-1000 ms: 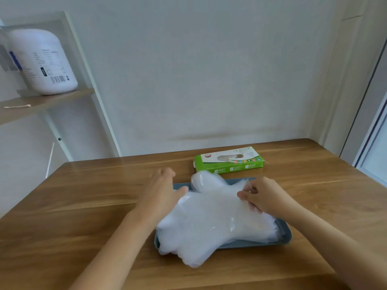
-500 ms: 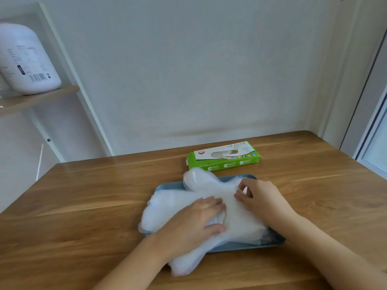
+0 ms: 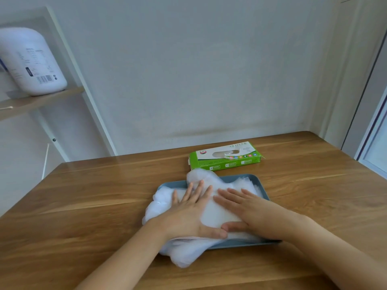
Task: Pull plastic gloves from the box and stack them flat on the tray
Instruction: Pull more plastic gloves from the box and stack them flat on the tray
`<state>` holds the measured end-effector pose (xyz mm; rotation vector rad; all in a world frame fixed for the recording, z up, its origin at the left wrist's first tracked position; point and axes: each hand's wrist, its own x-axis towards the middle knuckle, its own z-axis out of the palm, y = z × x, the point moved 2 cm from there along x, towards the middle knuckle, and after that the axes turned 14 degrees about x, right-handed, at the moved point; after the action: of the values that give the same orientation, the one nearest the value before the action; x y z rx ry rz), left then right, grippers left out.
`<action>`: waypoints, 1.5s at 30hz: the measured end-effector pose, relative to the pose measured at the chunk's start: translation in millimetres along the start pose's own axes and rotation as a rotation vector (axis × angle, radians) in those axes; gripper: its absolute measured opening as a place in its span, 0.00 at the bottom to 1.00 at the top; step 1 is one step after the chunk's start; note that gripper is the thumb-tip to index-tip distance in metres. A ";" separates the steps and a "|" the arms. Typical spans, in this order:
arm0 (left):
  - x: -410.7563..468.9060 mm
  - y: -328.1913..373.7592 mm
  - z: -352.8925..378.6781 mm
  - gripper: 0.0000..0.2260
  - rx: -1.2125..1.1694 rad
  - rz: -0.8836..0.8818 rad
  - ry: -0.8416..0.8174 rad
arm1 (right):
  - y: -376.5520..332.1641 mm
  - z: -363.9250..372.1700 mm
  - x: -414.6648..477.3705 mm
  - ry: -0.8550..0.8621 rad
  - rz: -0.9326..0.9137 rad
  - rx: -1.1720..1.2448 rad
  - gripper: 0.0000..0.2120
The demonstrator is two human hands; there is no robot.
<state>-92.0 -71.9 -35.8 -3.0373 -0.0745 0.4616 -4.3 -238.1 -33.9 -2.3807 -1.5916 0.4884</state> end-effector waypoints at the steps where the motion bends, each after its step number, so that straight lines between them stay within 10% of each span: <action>1: -0.8 -2.5 0.0 0.52 0.000 -0.001 -0.014 | 1.3 -3.6 -4.3 -0.019 0.027 -0.031 0.39; 10: -23.2 -43.4 -18.8 0.50 0.079 -0.036 -0.140 | 26.0 -33.3 -16.3 -0.202 0.189 -0.011 0.51; 18: -2.7 -83.0 -65.3 0.25 -0.317 -0.161 0.181 | 45.2 -88.0 23.2 0.402 0.136 0.316 0.10; 26: 77.7 -86.6 -59.9 0.19 -0.614 -0.103 0.293 | 71.8 -92.8 93.5 0.539 0.162 0.344 0.12; 45: 121.5 -86.2 -31.1 0.20 -0.493 -0.081 0.173 | 99.0 -78.6 134.4 0.506 0.198 0.330 0.06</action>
<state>29.9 19.2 -35.5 -3.5207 -0.3486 0.1929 158.2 -152.2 -18.1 -2.1836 -0.9809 0.1434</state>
